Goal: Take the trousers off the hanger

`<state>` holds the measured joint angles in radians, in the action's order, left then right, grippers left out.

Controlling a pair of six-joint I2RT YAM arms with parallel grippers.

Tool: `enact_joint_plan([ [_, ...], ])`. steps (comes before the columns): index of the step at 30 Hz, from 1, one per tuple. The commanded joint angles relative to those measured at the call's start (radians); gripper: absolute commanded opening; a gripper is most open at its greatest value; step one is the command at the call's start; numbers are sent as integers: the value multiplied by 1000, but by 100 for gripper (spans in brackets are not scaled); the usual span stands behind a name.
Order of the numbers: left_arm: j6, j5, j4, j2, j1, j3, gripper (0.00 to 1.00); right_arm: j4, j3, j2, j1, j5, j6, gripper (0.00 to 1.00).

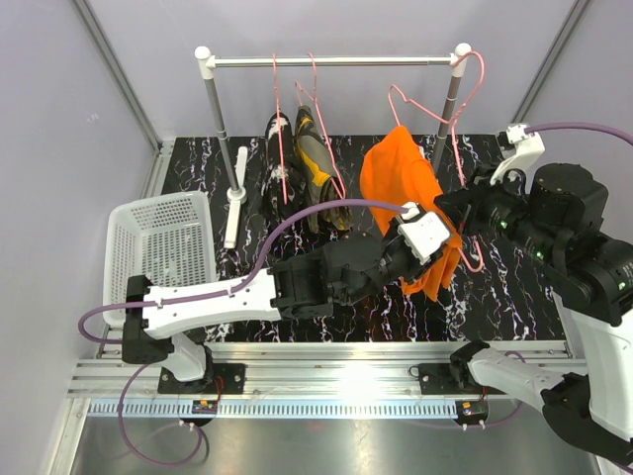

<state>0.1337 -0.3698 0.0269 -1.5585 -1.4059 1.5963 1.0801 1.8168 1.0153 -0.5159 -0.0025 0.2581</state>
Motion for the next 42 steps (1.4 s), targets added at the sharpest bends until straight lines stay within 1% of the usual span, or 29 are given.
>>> enact_joint_plan([
  [1,0,12,1,-3,-1,56,35,-171,82,-4,4,34,-37,0],
  [2,3,15,8,-3,-1,53,31,-169,87,-1,4,48,-39,0],
  [4,10,12,10,0,-1,45,31,-155,101,3,4,102,-42,0],
  [6,20,0,18,-5,-1,44,26,-155,110,3,4,101,-42,0],
  [7,23,-3,19,-11,-1,47,26,-158,110,2,4,89,-39,0],
  [9,32,-8,43,-23,-1,59,27,-157,121,3,4,87,-39,0],
  [12,37,-23,54,-37,-1,71,35,-143,131,11,4,88,-37,0],
  [13,38,-26,53,-40,-1,71,36,-144,133,9,4,61,-31,0],
  [15,44,-31,42,-49,-1,73,36,-155,124,9,4,9,-20,0],
  [18,41,-27,39,-70,-1,93,36,-169,116,6,4,-22,-5,0],
  [19,40,-27,41,-78,-1,99,36,-169,116,6,4,-25,-2,0],
  [20,40,-30,41,-83,-1,103,32,-172,118,6,4,-28,0,0],
  [21,38,-38,35,-92,-1,111,23,-172,119,3,4,-34,0,0],
  [25,38,-81,-4,-97,-1,110,13,-178,110,-1,4,-47,9,0],
  [28,29,-151,-70,-91,-1,91,0,-181,89,-6,4,-44,9,0],
  [31,26,-221,-163,-49,-1,53,0,-183,35,-15,4,-4,1,0],
  [32,29,-254,-218,-23,-1,24,0,-184,13,-20,4,-2,0,0],
  [33,35,-279,-251,-8,-1,5,0,-186,-32,-23,4,45,-2,0],
  [35,49,-337,-319,29,-1,-22,0,-186,-79,-38,4,76,-2,0],
  [38,95,-385,-381,52,1,-16,0,-189,-177,-60,4,120,6,0],
  [42,159,-414,-409,52,1,37,0,-192,-252,-83,4,151,20,0],
])
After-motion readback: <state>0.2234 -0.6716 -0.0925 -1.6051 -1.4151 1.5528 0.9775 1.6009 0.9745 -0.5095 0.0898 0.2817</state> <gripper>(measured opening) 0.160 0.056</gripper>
